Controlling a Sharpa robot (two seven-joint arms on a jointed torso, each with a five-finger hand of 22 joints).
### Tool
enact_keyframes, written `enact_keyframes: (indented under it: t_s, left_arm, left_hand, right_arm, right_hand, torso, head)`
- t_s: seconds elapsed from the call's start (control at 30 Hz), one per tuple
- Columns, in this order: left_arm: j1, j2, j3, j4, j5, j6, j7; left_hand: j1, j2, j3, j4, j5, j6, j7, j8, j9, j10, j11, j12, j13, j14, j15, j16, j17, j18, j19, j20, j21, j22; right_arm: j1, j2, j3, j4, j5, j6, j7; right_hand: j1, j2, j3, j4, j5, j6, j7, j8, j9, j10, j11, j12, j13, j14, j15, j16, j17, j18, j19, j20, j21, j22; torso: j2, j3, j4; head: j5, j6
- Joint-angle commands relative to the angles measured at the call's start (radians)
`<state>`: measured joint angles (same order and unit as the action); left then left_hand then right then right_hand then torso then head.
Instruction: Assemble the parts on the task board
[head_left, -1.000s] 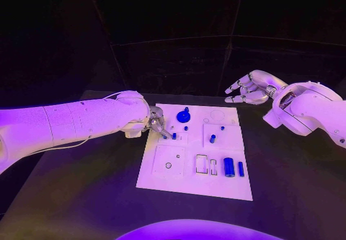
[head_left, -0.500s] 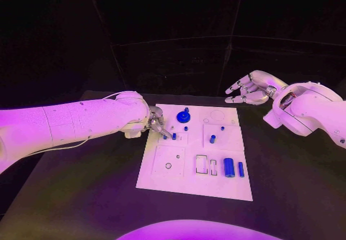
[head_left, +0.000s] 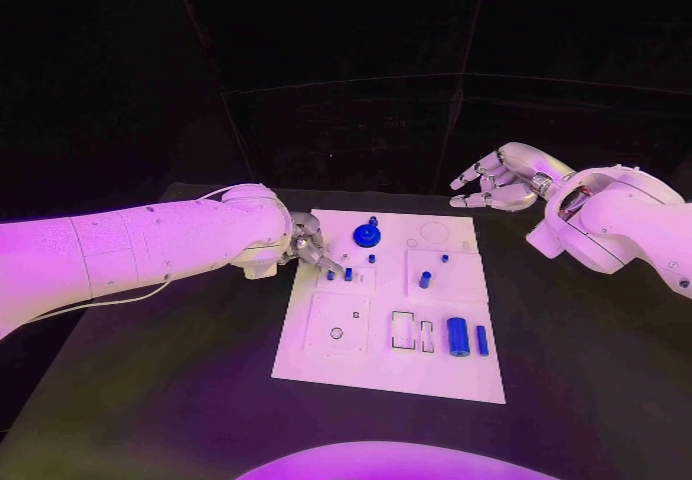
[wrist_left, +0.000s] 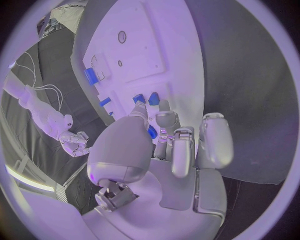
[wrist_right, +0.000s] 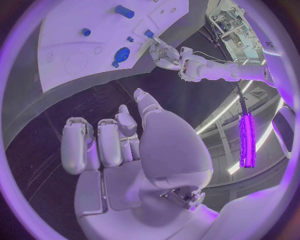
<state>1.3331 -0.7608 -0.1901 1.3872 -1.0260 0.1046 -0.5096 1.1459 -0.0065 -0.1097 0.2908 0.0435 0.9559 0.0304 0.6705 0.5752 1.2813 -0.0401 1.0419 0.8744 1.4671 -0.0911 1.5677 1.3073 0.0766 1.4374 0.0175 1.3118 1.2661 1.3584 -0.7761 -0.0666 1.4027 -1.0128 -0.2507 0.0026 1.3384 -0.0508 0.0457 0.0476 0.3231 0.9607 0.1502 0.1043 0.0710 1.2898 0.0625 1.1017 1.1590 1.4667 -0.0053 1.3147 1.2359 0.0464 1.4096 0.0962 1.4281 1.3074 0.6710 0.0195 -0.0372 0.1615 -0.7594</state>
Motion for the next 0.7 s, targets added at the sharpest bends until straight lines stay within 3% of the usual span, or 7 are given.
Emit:
enact_keyframes:
  t_s: [0.03,0.1,0.17,0.27,0.33,0.47,0.7]
  left_arm:
    - [0.011,-0.010,0.005,0.008,0.086,-0.115,0.064]
    - [0.016,-0.014,0.006,0.010,0.108,-0.146,0.095]
    - [0.020,-0.018,0.007,0.011,0.138,-0.190,0.151]
    - [0.023,-0.014,0.007,0.005,0.176,-0.226,0.231]
    - [0.024,-0.002,0.006,-0.004,0.196,-0.243,0.314]
    - [0.025,0.023,0.001,-0.024,0.173,-0.233,0.457]
    - [0.018,0.076,-0.005,-0.074,-0.046,-0.241,0.623]
  left_hand:
    - [-0.008,-0.002,-0.021,0.000,0.005,-0.033,0.009,-0.018,-0.005,-0.063,0.011,-0.085,-0.097,0.093,0.003,-0.021,0.223,0.010,-0.032,0.003,-0.055,-0.058]
    - [0.006,-0.006,-0.039,-0.001,0.005,-0.070,0.028,-0.041,-0.016,-0.135,0.027,-0.174,-0.196,0.079,0.020,-0.053,0.176,0.027,-0.074,0.012,-0.130,-0.135]
    - [0.011,-0.005,-0.047,-0.001,0.005,-0.088,0.035,-0.055,-0.025,-0.143,0.034,-0.180,-0.202,0.073,0.022,-0.066,0.156,0.032,-0.088,0.018,-0.159,-0.164]
    - [0.051,-0.007,-0.054,-0.008,0.004,-0.141,0.065,-0.099,-0.055,-0.206,0.062,-0.218,-0.227,0.009,0.046,-0.194,-0.013,0.071,-0.201,0.035,-0.362,-0.365]
    - [0.145,0.011,-0.035,-0.037,0.000,-0.187,0.102,-0.148,-0.095,-0.309,0.097,-0.295,-0.275,-0.107,0.076,-0.382,-0.232,0.095,-0.310,0.060,-0.545,-0.526]
    - [0.276,0.031,0.004,-0.095,0.006,-0.199,0.128,-0.196,-0.145,-0.396,0.127,-0.390,-0.346,-0.279,0.103,-0.649,-0.516,0.095,-0.359,0.089,-0.635,-0.582]
    - [0.388,0.011,0.009,-0.154,0.005,-0.139,0.124,-0.295,-0.256,-0.397,0.134,-0.513,-0.481,-0.292,0.110,-0.722,-0.598,0.108,-0.339,0.107,-0.724,-0.656]
  right_arm:
    - [0.002,0.001,0.001,-0.002,-0.002,-0.008,0.007]
    - [0.002,0.002,0.001,-0.003,-0.002,-0.008,0.006]
    - [0.002,0.003,0.001,-0.005,-0.002,-0.008,0.006]
    - [0.002,0.004,0.001,-0.006,-0.002,-0.008,0.006]
    - [0.002,0.004,0.001,-0.006,-0.002,-0.009,0.006]
    - [0.002,0.006,0.001,-0.007,-0.002,-0.011,0.008]
    - [0.002,0.009,0.001,-0.008,-0.002,-0.016,0.014]
  right_hand:
    - [-0.007,0.006,-0.002,0.006,0.000,0.006,-0.001,0.004,-0.001,-0.004,-0.002,-0.003,-0.002,0.033,-0.010,-0.006,-0.001,0.013,-0.010,0.000,-0.006,0.024]
    - [-0.007,0.006,-0.002,0.006,0.000,0.006,-0.001,0.004,-0.001,-0.004,-0.002,-0.003,-0.002,0.033,-0.010,-0.006,-0.001,0.013,-0.010,0.000,-0.006,0.024]
    - [-0.007,0.006,-0.002,0.006,0.000,0.006,-0.001,0.004,-0.001,-0.004,-0.002,-0.003,-0.002,0.033,-0.010,-0.006,-0.001,0.013,-0.010,0.000,-0.006,0.024]
    - [-0.007,0.006,-0.002,0.006,0.000,0.006,-0.001,0.004,-0.001,-0.004,-0.002,-0.003,-0.002,0.033,-0.010,-0.006,-0.001,0.013,-0.010,0.000,-0.006,0.024]
    - [-0.008,0.006,-0.003,0.007,0.000,0.006,-0.001,0.004,-0.001,-0.006,-0.002,-0.006,-0.004,0.033,-0.010,-0.007,-0.002,0.013,-0.011,0.000,-0.007,0.022]
    - [-0.007,0.006,-0.002,0.007,0.001,0.006,-0.001,0.004,-0.001,-0.006,-0.002,-0.007,-0.004,0.032,-0.010,-0.009,-0.004,0.014,-0.013,0.000,-0.009,0.020]
    - [0.007,0.012,0.005,0.003,0.000,0.021,-0.004,0.011,0.001,-0.036,-0.006,-0.051,-0.042,0.022,-0.012,-0.043,-0.041,0.022,-0.038,-0.002,-0.033,-0.015]
  torso:
    - [0.000,0.0006,0.0005]
    - [-0.001,0.0010,0.0006]
    - [-0.001,0.0016,0.0000]
    - [0.000,0.0009,-0.0005]
    - [0.001,0.0007,-0.0002]
    - [0.002,0.0010,-0.0017]
    - [0.002,-0.0002,-0.0020]
  head:
    - [0.000,0.003]
    - [0.001,0.003]
    - [0.000,0.005]
    - [-0.002,0.008]
    - [-0.004,0.010]
    - [-0.007,0.014]
    - [-0.014,0.019]
